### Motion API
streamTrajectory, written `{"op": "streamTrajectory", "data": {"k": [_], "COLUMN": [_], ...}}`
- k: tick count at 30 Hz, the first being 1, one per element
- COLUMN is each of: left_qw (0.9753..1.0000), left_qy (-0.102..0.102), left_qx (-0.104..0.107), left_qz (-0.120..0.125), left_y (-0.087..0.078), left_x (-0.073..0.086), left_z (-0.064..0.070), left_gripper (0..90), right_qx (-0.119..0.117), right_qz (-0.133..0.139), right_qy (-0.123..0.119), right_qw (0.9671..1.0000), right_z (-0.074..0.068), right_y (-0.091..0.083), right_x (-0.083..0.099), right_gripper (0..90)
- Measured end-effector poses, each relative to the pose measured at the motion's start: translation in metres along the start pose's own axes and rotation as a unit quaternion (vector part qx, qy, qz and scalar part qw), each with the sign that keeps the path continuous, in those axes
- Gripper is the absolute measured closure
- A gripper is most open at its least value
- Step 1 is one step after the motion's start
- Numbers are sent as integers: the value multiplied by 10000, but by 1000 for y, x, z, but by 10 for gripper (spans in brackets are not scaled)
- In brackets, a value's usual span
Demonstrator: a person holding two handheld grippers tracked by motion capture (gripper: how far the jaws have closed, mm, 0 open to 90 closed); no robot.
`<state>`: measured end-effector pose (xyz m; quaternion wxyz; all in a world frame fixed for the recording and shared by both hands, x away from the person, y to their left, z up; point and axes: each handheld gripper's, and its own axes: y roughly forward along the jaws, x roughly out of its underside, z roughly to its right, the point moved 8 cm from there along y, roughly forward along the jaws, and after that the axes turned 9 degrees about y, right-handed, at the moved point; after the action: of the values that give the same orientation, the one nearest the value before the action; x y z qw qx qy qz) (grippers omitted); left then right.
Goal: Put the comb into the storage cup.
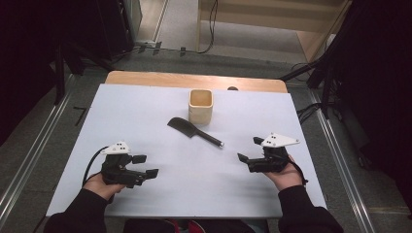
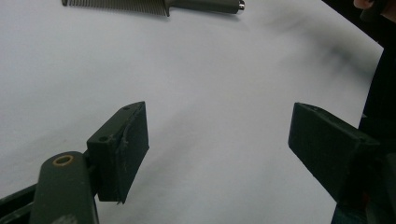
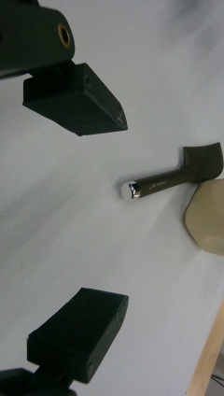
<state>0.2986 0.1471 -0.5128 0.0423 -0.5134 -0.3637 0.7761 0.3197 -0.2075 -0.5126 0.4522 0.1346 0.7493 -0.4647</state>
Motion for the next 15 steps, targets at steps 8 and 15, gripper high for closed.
{"op": "streamTrajectory", "data": {"k": [8,15], "left_qw": [10000,10000], "left_qy": [3,4], "left_qx": [2,5], "left_qz": [2,-9], "left_y": [0,0], "left_x": [0,0], "left_z": [0,0], "left_gripper": [206,206], "right_qx": [-88,-143], "right_qz": [53,73], "right_qy": [13,26], "right_qw": [9999,9999], "right_z": [-3,-5], "right_y": [7,13], "right_x": [-8,-14], "right_gripper": [135,136]}}
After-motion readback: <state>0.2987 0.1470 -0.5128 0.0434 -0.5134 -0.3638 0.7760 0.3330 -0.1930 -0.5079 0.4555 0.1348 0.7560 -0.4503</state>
